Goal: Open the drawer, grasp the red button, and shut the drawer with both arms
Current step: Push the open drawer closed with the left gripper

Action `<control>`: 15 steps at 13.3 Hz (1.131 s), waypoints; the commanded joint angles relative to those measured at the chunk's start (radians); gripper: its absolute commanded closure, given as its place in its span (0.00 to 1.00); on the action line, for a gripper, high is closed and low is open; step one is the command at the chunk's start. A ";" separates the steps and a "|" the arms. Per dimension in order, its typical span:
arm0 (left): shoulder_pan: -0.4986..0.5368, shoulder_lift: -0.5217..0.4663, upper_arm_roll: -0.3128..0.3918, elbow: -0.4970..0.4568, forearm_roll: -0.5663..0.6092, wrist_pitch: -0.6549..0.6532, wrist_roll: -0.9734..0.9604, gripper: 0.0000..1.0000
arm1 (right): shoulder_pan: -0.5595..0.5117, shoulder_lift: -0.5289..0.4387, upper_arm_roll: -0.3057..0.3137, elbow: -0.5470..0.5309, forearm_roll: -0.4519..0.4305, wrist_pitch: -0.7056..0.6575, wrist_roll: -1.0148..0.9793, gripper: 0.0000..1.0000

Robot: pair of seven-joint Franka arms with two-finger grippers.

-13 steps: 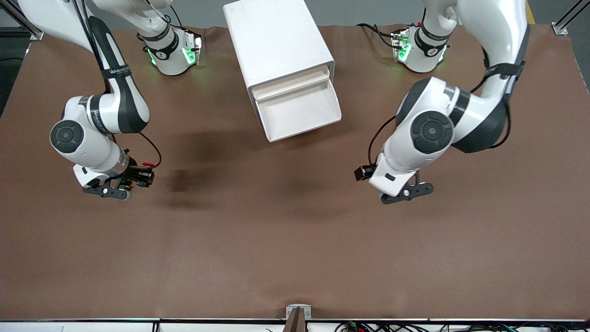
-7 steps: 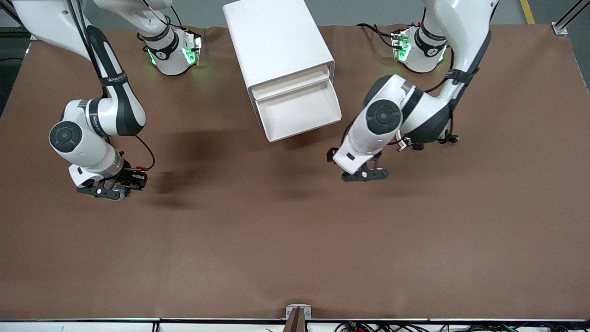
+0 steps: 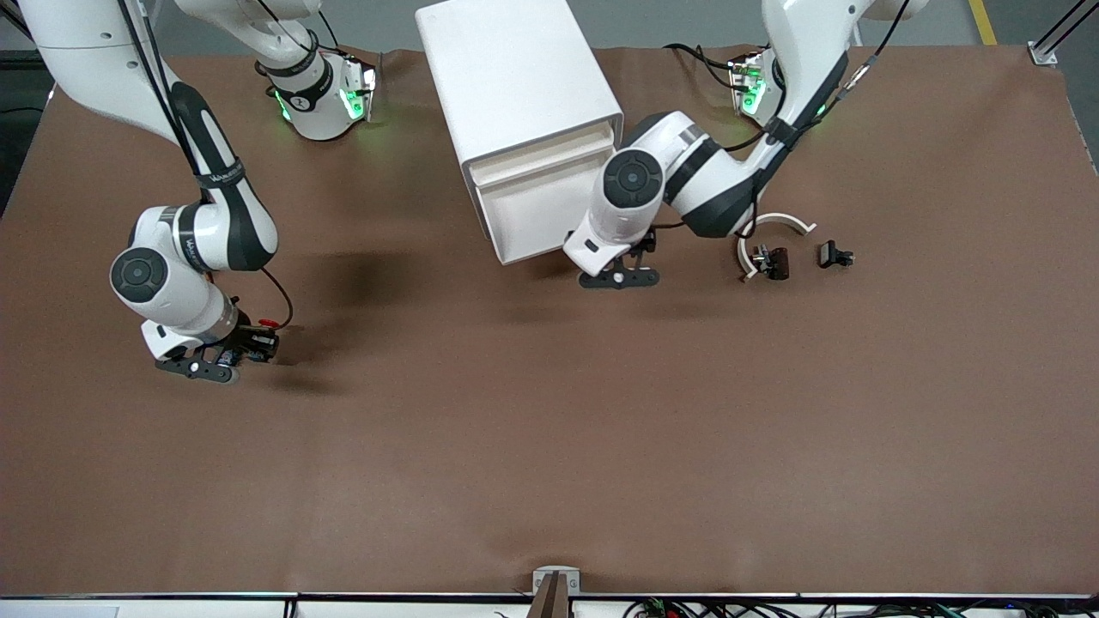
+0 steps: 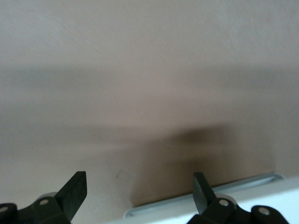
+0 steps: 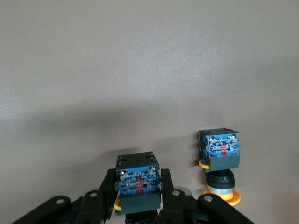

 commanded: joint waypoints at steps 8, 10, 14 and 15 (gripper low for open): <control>-0.051 0.009 -0.064 -0.018 -0.124 -0.009 -0.107 0.00 | -0.017 0.083 0.019 0.035 -0.020 0.040 0.018 1.00; -0.051 0.012 -0.081 -0.029 -0.166 -0.017 -0.107 0.00 | -0.009 0.094 0.020 0.034 -0.020 0.037 0.051 1.00; -0.052 0.013 -0.107 -0.050 -0.204 -0.041 -0.135 0.00 | 0.019 0.094 0.019 0.031 -0.020 0.035 0.088 1.00; -0.052 0.013 -0.114 -0.050 -0.206 -0.047 -0.144 0.00 | 0.019 0.096 0.019 0.031 -0.020 0.035 0.088 1.00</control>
